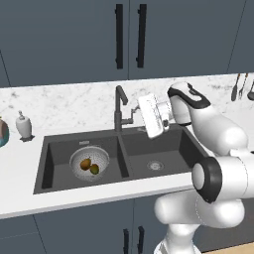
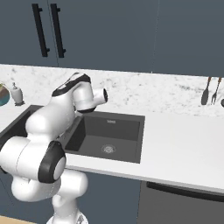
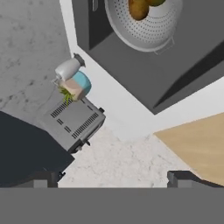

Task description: Put the colander in the sink, put the pear, mango in the colander, and turn on the sink faucet and pour water over the colander.

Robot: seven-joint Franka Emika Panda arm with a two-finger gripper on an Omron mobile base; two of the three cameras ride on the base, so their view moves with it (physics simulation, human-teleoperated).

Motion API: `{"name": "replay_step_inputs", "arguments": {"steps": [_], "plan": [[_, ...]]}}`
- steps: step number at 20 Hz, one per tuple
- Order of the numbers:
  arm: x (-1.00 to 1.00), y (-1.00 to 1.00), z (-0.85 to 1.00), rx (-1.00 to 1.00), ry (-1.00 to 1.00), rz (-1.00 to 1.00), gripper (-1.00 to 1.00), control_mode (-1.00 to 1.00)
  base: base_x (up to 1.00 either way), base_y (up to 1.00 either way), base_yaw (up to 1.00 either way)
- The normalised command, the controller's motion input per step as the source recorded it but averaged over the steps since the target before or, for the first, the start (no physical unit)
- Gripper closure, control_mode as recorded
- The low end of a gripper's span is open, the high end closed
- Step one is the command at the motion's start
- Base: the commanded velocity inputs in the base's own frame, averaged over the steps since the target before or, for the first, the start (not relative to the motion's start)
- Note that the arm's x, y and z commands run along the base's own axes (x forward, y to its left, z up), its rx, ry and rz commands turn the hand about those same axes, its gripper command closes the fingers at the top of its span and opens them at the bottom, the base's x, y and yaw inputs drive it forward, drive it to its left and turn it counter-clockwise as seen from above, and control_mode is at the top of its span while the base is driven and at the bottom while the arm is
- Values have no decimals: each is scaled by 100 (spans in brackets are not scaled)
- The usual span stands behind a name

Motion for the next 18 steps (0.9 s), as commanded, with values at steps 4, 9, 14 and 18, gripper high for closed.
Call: {"name": "replay_step_inputs", "arguments": {"steps": [4,9,14,18], "plan": [[-9,23,-2,0,-16,1,-100,-100,0,0,0],[-11,7,-3,0,-17,0,-100,-100,0,0,0],[0,-12,-8,1,-9,0,-100,-100,0,0,0],[27,-36,0,10,-2,0,-100,-100,0,0,0]]}}
